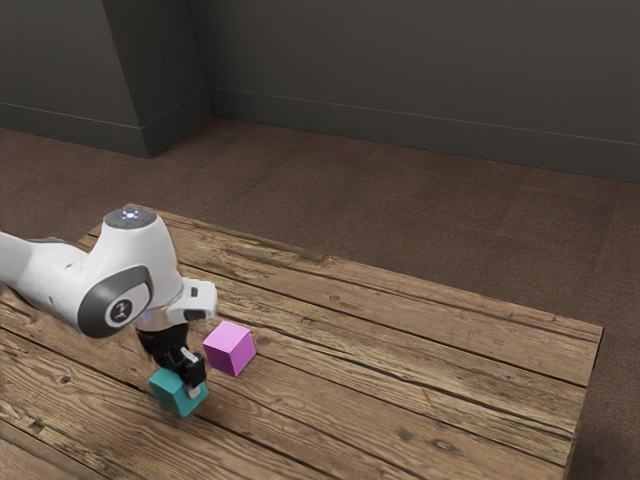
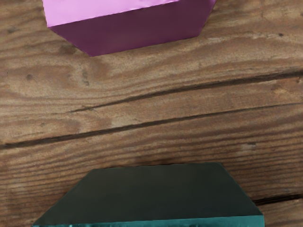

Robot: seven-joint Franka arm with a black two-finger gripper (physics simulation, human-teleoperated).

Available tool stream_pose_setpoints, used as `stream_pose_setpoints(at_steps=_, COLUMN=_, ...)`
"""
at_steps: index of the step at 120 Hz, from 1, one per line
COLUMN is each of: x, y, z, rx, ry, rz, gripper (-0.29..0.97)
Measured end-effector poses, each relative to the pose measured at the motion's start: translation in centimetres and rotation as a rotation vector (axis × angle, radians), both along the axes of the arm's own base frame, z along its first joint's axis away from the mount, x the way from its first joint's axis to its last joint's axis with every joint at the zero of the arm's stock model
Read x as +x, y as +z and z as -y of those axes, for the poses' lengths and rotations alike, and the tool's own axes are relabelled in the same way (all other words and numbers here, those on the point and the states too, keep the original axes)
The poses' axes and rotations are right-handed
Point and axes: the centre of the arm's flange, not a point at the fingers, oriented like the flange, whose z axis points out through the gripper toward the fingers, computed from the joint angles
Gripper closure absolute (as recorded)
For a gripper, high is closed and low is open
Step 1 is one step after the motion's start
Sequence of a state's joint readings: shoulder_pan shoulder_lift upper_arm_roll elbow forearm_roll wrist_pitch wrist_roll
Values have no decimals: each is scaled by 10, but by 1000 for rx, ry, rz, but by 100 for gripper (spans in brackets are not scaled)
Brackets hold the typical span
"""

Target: Pick up the blue block with one arm, and put the blue block on the pink block with one arm

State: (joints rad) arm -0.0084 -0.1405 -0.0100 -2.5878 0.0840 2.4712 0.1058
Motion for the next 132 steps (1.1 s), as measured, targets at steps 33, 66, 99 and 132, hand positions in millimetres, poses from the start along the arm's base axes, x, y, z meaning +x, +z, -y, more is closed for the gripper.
stream_pose_setpoints(at_steps=33, x=127, y=77, z=8, rx=48, ry=71, rz=27, gripper=30)
stream_pose_setpoints(at_steps=66, x=128, y=49, z=-1, rx=58, ry=206, rz=-113, gripper=30)
stream_pose_setpoints(at_steps=99, x=106, y=54, z=7, rx=69, ry=261, rz=-133, gripper=30)
stream_pose_setpoints(at_steps=132, x=104, y=53, z=14, rx=82, ry=287, rz=-124, gripper=30)
